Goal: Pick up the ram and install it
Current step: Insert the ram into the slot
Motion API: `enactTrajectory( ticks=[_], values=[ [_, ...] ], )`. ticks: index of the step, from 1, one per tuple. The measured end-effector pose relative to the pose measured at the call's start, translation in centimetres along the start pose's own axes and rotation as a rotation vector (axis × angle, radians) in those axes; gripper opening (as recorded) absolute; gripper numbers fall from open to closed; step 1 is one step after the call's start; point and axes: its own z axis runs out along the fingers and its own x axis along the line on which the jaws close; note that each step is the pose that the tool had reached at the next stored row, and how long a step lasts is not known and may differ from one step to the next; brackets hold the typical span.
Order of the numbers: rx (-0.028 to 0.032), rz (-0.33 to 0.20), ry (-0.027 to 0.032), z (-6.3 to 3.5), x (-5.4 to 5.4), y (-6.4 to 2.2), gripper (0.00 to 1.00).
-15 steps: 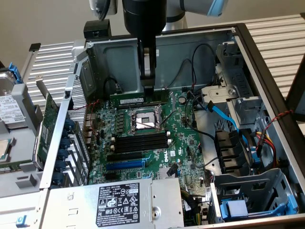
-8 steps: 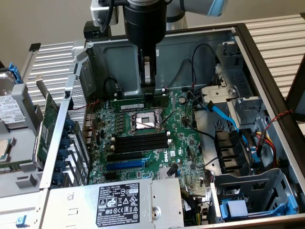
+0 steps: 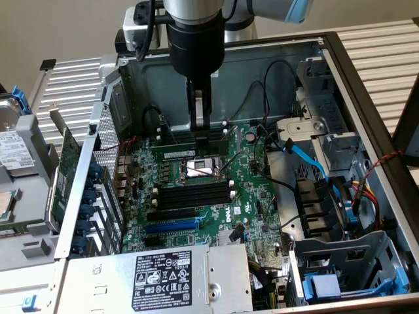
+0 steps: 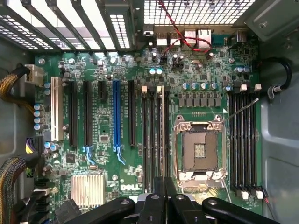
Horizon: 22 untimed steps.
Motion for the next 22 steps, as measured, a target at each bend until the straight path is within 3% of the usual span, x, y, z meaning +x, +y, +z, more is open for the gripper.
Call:
enactTrajectory(
  ticks=[9,12,16,22],
  values=[
    [-0.0011,0.000,0.0001,1.10,0.1,-0.01,0.12],
    [-0.0056,0.000,0.0002,1.53,0.1,-0.02,0.12],
    [-0.0122,0.000,-0.0041,1.76,0.2,-0.03,0.12],
    [-0.0123,0.000,-0.0043,1.89,1.0,-0.07,0.12]
  ],
)
